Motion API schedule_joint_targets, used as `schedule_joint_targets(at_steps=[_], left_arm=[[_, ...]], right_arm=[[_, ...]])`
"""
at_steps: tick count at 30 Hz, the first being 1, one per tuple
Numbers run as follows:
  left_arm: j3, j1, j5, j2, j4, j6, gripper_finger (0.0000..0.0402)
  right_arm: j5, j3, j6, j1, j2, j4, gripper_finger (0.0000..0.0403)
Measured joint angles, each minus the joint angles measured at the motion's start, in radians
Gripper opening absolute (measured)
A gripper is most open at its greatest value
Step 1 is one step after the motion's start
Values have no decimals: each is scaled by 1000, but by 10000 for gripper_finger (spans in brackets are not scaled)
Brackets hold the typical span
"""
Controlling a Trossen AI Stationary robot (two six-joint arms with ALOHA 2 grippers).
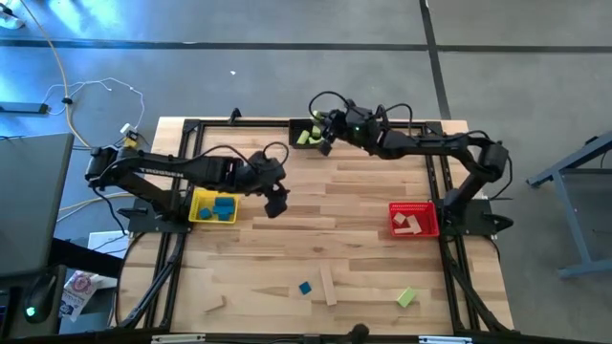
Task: Sort & place blocks by color
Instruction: Put the light green block into the black bin
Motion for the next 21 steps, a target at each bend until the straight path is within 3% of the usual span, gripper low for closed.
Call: schedule_joint_targets(at_steps=[10, 21], left_arm=[[0, -104, 0, 0, -229, -95, 204], [-1, -250, -3, 0, -424, -263, 204]], right_arm=[[-6, 0, 227, -57, 122, 51, 108], [-12, -1, 303, -66, 221, 48, 108]])
